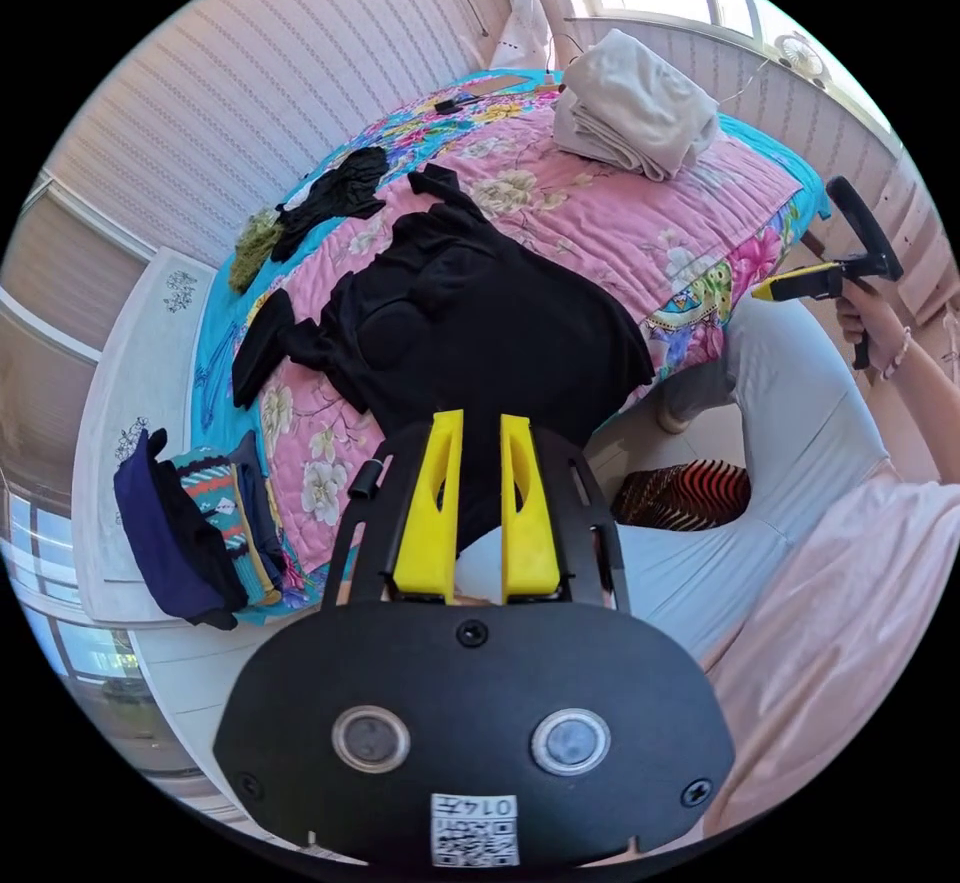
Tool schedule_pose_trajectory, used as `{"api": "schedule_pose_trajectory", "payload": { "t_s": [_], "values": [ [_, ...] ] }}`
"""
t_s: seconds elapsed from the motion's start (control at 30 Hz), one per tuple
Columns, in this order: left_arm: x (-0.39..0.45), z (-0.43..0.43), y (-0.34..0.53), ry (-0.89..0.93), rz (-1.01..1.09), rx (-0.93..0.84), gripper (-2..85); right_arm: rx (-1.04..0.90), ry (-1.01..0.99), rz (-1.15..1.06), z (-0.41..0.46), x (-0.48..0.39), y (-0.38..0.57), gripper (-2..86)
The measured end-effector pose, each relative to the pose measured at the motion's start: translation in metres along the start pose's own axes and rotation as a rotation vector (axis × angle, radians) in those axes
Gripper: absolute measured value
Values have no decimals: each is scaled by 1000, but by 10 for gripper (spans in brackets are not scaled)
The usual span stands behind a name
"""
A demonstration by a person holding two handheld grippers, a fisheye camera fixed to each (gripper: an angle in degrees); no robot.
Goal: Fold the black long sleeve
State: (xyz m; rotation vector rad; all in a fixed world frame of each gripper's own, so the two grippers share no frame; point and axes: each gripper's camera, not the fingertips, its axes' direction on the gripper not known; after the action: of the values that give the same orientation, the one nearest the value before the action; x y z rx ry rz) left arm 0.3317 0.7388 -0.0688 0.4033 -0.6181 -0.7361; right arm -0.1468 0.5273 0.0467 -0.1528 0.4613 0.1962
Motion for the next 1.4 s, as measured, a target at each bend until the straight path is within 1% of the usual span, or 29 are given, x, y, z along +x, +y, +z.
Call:
{"api": "schedule_pose_trajectory", "payload": {
  "t_s": [0.13,0.2,0.33,0.4,0.47,0.5,0.57,0.6,0.67,0.73,0.8,0.83,0.87,0.93,1.0,1.07,1.13,1.2,1.27,1.4],
  "values": [
    [-1,42,-21,-22,-21,11,65,16,77,-119,-9,-8,-16,11],
    [-7,84,-41,6,-23,-26,65,19,125,-185,-9,-13,-31,23],
    [-26,144,-86,88,-15,-20,65,22,218,-265,1,-15,-95,58],
    [-45,182,-134,105,4,12,68,43,233,-284,7,-14,-135,68],
    [-64,212,-176,113,-3,34,73,85,246,-326,20,-13,-204,84],
    [-79,233,-205,139,-21,40,78,92,250,-336,24,-13,-225,88],
    [-100,263,-241,181,-63,64,84,100,263,-371,50,-14,-314,107],
    [-113,284,-261,211,-89,66,89,101,263,-377,58,-14,-336,111],
    [-128,312,-285,248,-111,58,91,109,211,-349,91,-10,-419,123],
    [-136,337,-301,251,-116,31,90,119,171,-315,117,-9,-468,124],
    [-137,378,-313,239,-103,-82,86,121,143,-273,143,-8,-506,113],
    [-136,389,-315,244,-102,-117,85,98,149,-236,162,-6,-527,86],
    [-136,401,-316,241,-99,-114,84,40,163,-202,180,-2,-544,42],
    [-138,409,-319,233,-89,-104,81,-40,147,-176,195,5,-558,29],
    [-144,420,-327,245,-81,-124,74,1,162,-161,179,3,-555,22],
    [-150,428,-332,264,-80,-135,67,31,243,-164,143,-6,-532,20],
    [-155,436,-336,288,-72,-140,63,18,329,-122,119,-7,-505,21],
    [-162,443,-342,307,-46,-148,60,-84,402,-64,114,1,-479,24],
    [-167,443,-347,313,-25,-149,61,-257,488,-1,119,11,-459,32],
    [-184,432,-364,316,-5,-112,65,-299,632,-77,114,-7,-467,71]
  ]
}}
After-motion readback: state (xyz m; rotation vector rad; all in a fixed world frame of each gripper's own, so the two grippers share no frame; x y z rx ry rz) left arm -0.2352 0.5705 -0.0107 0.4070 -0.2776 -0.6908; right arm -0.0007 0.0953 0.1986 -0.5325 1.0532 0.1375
